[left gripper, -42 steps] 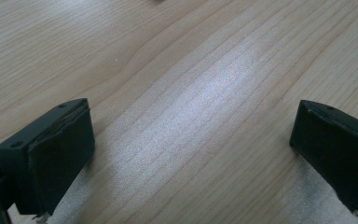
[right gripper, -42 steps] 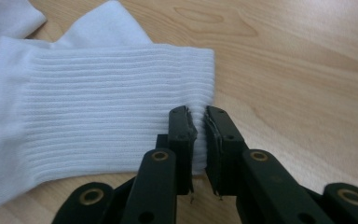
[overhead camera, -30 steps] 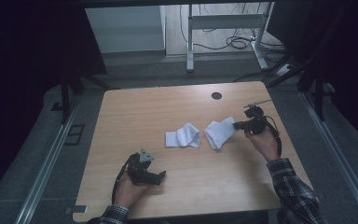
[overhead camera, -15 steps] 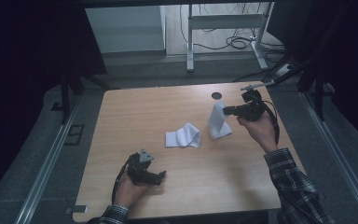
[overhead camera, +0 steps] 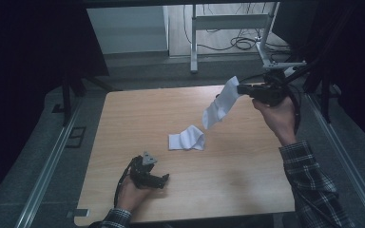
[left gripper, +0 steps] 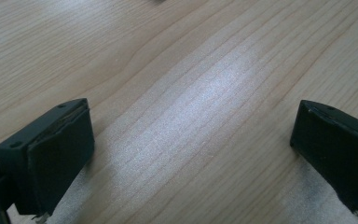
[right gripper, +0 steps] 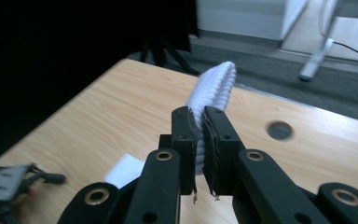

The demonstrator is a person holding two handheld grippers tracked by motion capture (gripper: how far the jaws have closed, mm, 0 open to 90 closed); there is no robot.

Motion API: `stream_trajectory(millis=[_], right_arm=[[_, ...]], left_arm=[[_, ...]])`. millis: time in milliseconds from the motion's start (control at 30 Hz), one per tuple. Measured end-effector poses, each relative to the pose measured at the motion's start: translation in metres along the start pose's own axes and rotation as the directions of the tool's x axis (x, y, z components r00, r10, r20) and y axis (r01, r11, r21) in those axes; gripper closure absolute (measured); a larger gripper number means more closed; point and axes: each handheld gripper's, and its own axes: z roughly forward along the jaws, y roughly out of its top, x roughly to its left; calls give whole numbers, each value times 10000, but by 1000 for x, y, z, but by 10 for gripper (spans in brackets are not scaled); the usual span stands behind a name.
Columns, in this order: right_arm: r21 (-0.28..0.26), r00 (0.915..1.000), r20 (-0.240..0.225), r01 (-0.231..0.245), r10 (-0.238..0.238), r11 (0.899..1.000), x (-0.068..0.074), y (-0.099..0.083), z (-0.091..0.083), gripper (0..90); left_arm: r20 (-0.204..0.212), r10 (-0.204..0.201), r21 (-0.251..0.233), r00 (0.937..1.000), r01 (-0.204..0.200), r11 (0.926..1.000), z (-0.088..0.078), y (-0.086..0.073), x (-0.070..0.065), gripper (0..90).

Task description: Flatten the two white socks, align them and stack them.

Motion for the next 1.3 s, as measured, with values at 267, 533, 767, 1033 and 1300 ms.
stream_trajectory(millis=[267, 533, 767, 1033, 1300], right_arm=[[1028, 9956, 660, -735, 669, 9920, -45, -56, 12, 827], [1719, 9769, 1862, -1373, 1046, 9755, -92, -116, 9, 820], [2198, 9582, 2701, -1572, 947, 9628, -114, -158, 2, 817], [2457, 9465, 3123, -1633, 815, 9555, -133, -183, -9, 619], [2637, 9881, 1503, -704, 311, 9620, -91, -180, 30, 785]], left_arm=[[-9, -38, -1, 10000, 38, 10000, 0, 0, 0, 0], [-45, -118, -32, 9999, 118, 9999, 0, 0, -1, 0], [-55, -88, -37, 9999, 88, 10000, 0, 0, -1, 0], [-87, -152, -34, 9998, 151, 9999, 1, 1, -1, 0], [-100, -144, -42, 9998, 144, 9999, 1, 1, -1, 0]])
